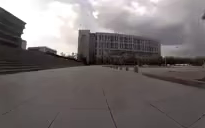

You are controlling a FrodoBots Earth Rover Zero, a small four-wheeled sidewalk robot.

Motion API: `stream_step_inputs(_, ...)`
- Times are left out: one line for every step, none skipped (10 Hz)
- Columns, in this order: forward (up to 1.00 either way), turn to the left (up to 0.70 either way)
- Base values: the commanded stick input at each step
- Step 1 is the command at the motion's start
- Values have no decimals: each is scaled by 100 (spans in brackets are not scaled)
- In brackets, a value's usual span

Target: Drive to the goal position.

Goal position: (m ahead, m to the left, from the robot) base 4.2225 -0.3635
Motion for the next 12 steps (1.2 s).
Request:
stream_step_inputs(70,0)
stream_step_inputs(70,0)
stream_step_inputs(70,0)
stream_step_inputs(70,0)
stream_step_inputs(70,0)
stream_step_inputs(70,0)
stream_step_inputs(70,0)
stream_step_inputs(70,0)
stream_step_inputs(70,0)
stream_step_inputs(70,0)
stream_step_inputs(70,0)
stream_step_inputs(70,0)
